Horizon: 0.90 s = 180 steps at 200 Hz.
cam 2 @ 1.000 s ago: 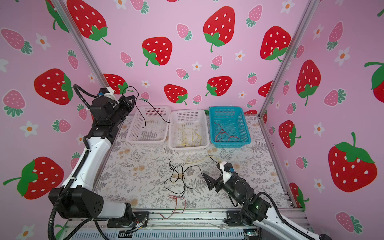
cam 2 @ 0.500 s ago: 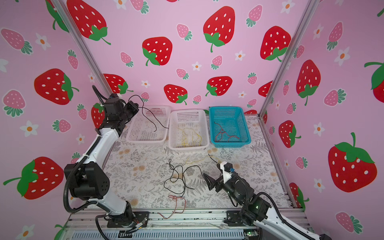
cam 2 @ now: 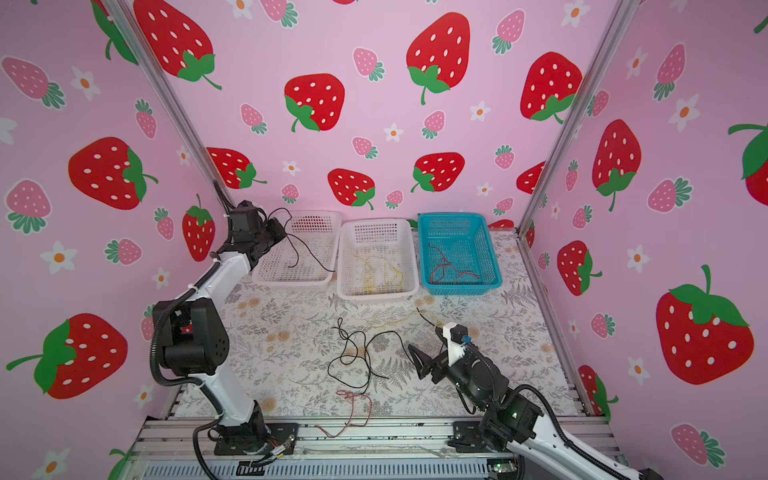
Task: Untangle the cables
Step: 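Lower the left gripper into that basket and open it to release the black wire, then grasp a black wire on the table with the right gripper while the left withdraws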
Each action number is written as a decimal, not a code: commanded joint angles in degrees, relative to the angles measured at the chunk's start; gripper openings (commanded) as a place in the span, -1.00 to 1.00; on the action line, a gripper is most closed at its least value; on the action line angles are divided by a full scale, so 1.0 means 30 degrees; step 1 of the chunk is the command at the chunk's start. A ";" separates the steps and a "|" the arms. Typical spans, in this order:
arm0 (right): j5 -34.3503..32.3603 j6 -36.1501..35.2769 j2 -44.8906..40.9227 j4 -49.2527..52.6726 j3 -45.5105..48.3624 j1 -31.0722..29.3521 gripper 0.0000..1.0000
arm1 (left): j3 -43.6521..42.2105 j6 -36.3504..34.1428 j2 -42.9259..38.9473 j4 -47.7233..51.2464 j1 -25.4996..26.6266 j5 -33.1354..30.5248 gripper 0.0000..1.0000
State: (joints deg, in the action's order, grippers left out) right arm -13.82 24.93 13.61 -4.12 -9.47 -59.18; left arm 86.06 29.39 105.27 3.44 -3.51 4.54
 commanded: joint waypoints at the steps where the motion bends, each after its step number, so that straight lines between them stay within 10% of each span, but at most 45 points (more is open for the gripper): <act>1: -0.1420 0.1215 0.0088 0.0848 -0.0693 0.0038 0.99 | -0.0063 -0.0906 0.0406 0.0652 -0.0003 -0.0636 -1.00; 180: -0.3614 0.4492 0.4348 0.6763 -0.4730 0.0036 0.99 | -0.0436 -0.0401 -0.2745 0.3331 0.0835 -0.2968 0.06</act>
State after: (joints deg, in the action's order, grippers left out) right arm -21.58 36.05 24.45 10.76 -21.02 -59.18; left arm 85.86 25.36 101.93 12.03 -1.52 -1.08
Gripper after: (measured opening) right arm 0.993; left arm 0.491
